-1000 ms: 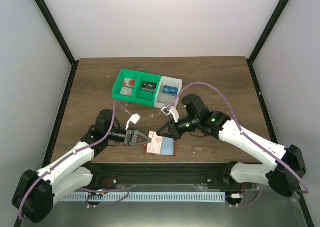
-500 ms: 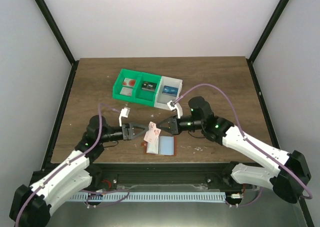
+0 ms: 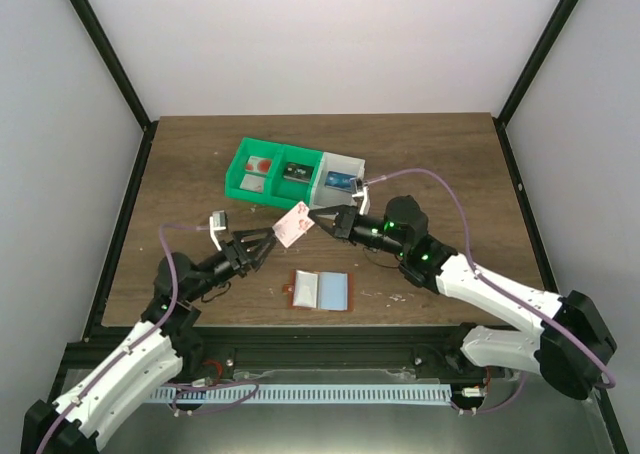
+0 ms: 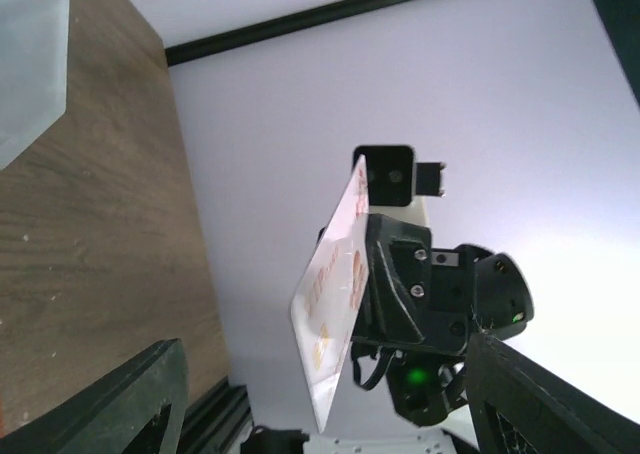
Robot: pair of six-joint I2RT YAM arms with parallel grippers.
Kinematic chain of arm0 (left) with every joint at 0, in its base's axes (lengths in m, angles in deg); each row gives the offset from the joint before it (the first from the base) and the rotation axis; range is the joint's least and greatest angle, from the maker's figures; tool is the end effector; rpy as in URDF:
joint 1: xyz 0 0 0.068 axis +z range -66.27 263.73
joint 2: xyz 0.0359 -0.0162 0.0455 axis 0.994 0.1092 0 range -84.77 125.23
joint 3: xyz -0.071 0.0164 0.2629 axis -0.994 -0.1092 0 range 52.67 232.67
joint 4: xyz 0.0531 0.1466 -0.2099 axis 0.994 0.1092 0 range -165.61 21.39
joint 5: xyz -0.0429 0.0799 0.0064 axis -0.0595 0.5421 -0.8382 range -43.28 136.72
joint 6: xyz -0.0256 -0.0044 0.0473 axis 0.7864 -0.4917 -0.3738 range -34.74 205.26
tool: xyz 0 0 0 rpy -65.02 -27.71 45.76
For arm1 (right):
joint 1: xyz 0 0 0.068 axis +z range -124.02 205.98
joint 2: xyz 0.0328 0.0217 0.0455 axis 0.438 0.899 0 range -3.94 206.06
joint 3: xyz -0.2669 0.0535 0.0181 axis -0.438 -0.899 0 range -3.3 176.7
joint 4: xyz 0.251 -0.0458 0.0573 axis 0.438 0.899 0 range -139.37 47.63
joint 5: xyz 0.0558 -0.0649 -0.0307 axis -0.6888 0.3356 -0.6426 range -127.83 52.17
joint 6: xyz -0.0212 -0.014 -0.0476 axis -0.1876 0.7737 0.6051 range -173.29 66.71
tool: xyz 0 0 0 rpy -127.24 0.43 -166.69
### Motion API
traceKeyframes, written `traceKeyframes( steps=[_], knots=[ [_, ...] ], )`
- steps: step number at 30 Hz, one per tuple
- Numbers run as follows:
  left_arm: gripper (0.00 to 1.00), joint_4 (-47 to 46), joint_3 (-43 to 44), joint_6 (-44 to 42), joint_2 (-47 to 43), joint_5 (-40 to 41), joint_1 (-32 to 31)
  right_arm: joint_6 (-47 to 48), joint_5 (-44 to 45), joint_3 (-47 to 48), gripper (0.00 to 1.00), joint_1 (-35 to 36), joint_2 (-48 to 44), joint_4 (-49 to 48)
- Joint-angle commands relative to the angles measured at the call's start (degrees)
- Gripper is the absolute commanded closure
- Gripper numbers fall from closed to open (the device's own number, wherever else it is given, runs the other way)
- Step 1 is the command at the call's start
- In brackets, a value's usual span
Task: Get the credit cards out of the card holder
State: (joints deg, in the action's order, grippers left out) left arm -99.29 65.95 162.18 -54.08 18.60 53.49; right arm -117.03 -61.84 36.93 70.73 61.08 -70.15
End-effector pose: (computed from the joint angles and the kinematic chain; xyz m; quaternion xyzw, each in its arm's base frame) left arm 0.1208 -0.0898 0.2437 -0.0904 0.6661 -0.6776 0.2984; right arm 0.1762 0.1950 0.2971 -0.0218 0.7290 0.6302 0.2663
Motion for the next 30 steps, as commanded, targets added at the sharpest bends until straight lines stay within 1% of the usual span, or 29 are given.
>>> traceKeyframes(
  steps=[1, 5, 9, 12, 15, 16, 17, 18, 20, 21, 25, 30],
  knots=[
    [0.23, -4.0, 0.2, 2.9, -0.7, 4.2, 0.3, -7.5, 7.5, -1.2, 0.99, -0.4, 1.3, -8.4],
    [0.25, -5.8, 0.8, 2.1, 2.0, 3.9, 0.2, -10.6, 10.5, -3.3, 0.99, -0.3, 1.3, -11.2],
    [0.28, -9.8, 0.6, 2.4, 6.5, 2.9, -0.1, -11.2, 12.5, -3.5, 1.0, 0.1, 1.4, -12.4],
    [0.35, -14.0, 1.2, 2.1, 10.0, 1.6, -0.6, -11.2, 13.9, -3.4, 1.0, 0.8, 1.4, -12.6],
    [0.45, -15.3, 2.8, 0.9, 12.5, -0.3, -1.3, -11.5, 14.7, -3.8, 1.0, 1.1, 1.7, -12.8],
    [0.5, -15.3, 3.1, 0.7, 12.8, 0.1, -1.5, -11.8, 14.5, -4.0, 1.0, 1.2, 1.9, -13.2],
    [0.57, -15.3, 3.1, 0.5, 12.9, 0.7, -1.9, -11.9, 14.3, -4.2, 1.0, 1.3, 2.1, -13.6],
    [0.66, -15.4, 3.1, 0.3, 12.8, 1.3, -2.0, -11.9, 14.0, -4.3, 1.0, 1.3, 2.2, -13.9],
    [0.93, -15.9, 2.6, -0.3, 12.2, 2.3, -2.0, -12.2, 13.9, -5.2, 1.0, 1.5, 2.0, -14.3],
    [1.0, -15.9, 2.5, -1.0, 11.9, 2.6, -2.0, -12.4, 14.1, -5.7, 1.0, 1.6, 1.8, -14.6],
    [1.0, -11.4, 4.4, -3.9, 10.9, 3.1, -2.0, -12.6, 14.4, -7.8, 1.0, 1.6, 0.6, -14.7],
    [1.0, -8.7, 4.6, -5.9, 10.4, 3.9, -2.0, -13.5, 13.3, -10.2, 1.0, 1.7, 0.4, -16.5]
  ],
)
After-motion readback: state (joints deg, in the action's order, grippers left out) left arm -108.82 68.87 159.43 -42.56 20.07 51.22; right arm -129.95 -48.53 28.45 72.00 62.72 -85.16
